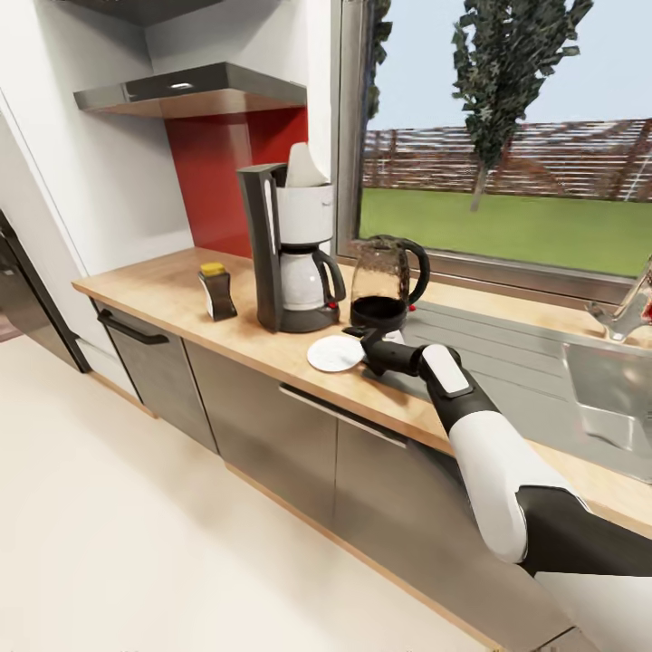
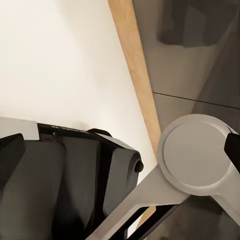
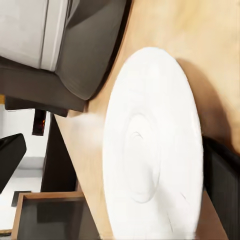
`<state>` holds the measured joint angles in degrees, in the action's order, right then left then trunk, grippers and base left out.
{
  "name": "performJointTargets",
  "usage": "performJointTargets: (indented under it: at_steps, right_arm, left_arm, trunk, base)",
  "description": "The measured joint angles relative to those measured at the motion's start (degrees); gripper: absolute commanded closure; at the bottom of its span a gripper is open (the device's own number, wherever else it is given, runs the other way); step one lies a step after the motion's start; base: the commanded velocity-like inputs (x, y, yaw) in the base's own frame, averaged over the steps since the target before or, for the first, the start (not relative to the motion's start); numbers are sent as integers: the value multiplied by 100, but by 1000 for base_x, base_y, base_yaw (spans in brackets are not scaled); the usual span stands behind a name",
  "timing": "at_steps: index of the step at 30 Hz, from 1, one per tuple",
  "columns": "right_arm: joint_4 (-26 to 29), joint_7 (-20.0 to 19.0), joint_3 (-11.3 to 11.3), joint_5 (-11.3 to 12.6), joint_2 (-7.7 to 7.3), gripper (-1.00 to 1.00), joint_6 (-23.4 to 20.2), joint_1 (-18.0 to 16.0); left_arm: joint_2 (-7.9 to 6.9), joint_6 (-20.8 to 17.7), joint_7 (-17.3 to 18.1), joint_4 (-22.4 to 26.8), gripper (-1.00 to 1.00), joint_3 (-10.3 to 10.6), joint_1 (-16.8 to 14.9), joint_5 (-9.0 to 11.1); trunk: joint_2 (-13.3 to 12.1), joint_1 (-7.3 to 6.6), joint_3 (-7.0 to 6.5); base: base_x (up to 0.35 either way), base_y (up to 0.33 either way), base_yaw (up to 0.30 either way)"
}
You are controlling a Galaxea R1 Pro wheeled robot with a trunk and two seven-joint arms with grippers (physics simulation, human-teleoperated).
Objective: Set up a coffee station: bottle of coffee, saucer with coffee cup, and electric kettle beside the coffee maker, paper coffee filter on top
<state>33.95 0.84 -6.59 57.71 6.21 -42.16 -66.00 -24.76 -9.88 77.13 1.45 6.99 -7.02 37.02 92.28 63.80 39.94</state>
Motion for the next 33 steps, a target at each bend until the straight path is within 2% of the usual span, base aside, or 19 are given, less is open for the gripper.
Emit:
performJointTargets:
  at_steps: [9,14,15,16,17,19,20,21,22,23,24,26,27,28,29,31,33]
  right_arm:
    - [-68,-23,10,38,1,-100,-27,0]
    - [-115,-189,44,2,-1,-100,-45,0]
    - [-141,-268,51,14,-1,-100,-48,0]
    - [-264,-714,86,-65,-4,-100,-52,2]
    - [-263,-870,93,-66,-5,-100,-54,2]
    - [-39,-1452,113,-129,-6,-100,-54,2]
    - [283,-1854,549,-157,3,-100,-74,2]
    - [472,-2056,916,-184,5,-100,-74,2]
    - [821,-2370,1665,-197,3,-100,-34,4]
    - [995,-2493,2044,-228,4,-100,11,6]
    - [1238,-2662,2616,-237,2,-100,138,9]
    - [1522,-2857,3566,-270,3,-100,528,18]
    - [1573,-2893,3816,-279,4,-100,635,27]
    - [1662,-2954,4340,-287,5,-100,841,58]
    - [1698,-2980,4647,-294,4,-100,960,82]
    - [1776,-3019,5694,-304,3,-100,1498,182]
    - [1793,-3035,6186,-295,-1,-100,1837,266]
  left_arm:
    - [0,3,0,0,-100,1,0,0]
    - [0,3,0,0,-100,1,0,0]
    - [0,3,0,0,-100,1,0,0]
    - [0,3,1,2,-100,5,2,0]
    - [0,3,1,1,-100,-2,1,0]
    - [-1,3,2,2,-100,0,1,0]
    - [-1,1,2,3,-100,1,1,0]
    - [-1,0,2,4,-100,1,1,0]
    - [1,1,2,4,-100,2,0,0]
    - [1,1,2,6,-100,1,1,0]
    - [3,2,2,7,-100,2,0,0]
    - [4,3,2,9,-100,1,0,0]
    - [3,3,2,10,-100,0,1,0]
    - [5,3,2,10,-100,2,0,0]
    - [4,3,2,10,-100,0,1,0]
    - [4,3,2,10,-100,1,1,0]
    - [5,3,5,11,-100,1,1,0]
  trunk:
    - [0,1,0]
    - [0,1,0]
    - [0,1,0]
    - [0,-1,1]
    - [0,-1,1]
    - [0,-1,1]
    - [0,-2,0]
    - [0,-2,1]
    - [0,-2,0]
    - [0,-2,1]
    - [0,-2,1]
    - [0,-2,1]
    - [0,-2,1]
    - [-1,-2,2]
    - [0,-2,1]
    - [-1,-2,2]
    - [-1,-2,2]
  base:
    - [-249,-188,0]
    - [-254,-192,0]
    - [-125,-96,0]
    - [-100,-77,0]
    - [-64,-49,0]
    - [-33,-26,0]
    - [-21,-16,0]
    - [-13,-10,0]
    - [-11,-8,0]
    - [-7,-5,0]
    - [-4,-3,0]
    - [-3,-2,0]
    - [-1,-1,0]
    - [-1,-1,0]
    - [0,0,0]
    - [0,0,0]
    - [0,0,0]
